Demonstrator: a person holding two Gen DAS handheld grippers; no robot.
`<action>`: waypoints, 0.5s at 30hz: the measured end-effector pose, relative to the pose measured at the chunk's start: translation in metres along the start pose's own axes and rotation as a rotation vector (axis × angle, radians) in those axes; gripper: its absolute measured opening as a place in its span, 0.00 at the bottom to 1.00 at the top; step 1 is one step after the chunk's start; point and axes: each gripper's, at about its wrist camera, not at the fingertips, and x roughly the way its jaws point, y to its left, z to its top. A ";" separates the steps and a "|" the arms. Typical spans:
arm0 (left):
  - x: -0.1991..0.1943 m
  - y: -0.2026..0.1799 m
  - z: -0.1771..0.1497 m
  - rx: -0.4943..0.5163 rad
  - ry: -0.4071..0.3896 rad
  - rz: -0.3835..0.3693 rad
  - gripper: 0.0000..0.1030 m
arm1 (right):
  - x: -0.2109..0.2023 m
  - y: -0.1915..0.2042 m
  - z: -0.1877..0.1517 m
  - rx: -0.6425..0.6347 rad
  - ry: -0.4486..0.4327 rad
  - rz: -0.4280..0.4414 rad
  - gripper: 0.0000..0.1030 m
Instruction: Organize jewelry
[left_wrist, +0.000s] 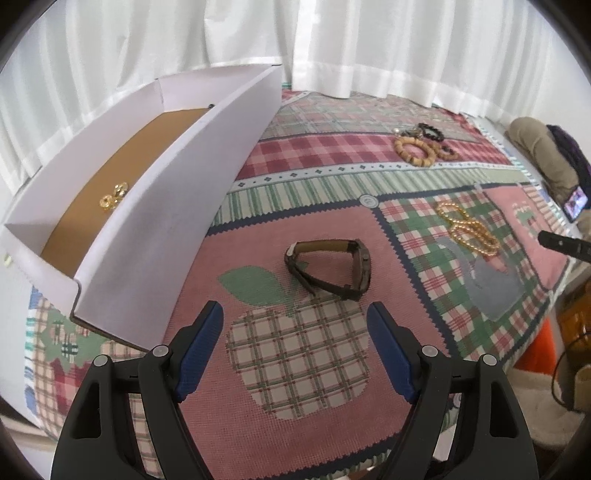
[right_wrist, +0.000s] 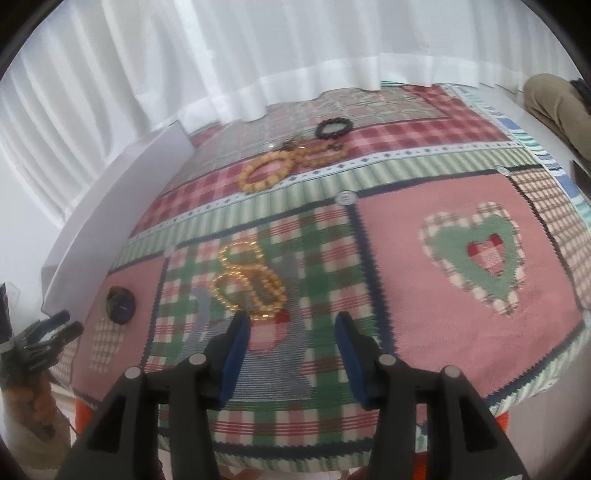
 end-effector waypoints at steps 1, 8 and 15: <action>0.000 -0.003 0.000 0.012 -0.004 -0.005 0.79 | 0.000 -0.002 0.000 0.005 0.001 -0.004 0.47; 0.014 -0.046 0.013 0.142 -0.013 -0.027 0.75 | 0.004 0.000 0.000 0.005 0.015 0.015 0.47; 0.062 -0.066 0.027 0.188 0.068 0.035 0.49 | 0.011 -0.001 0.030 -0.061 0.061 0.114 0.47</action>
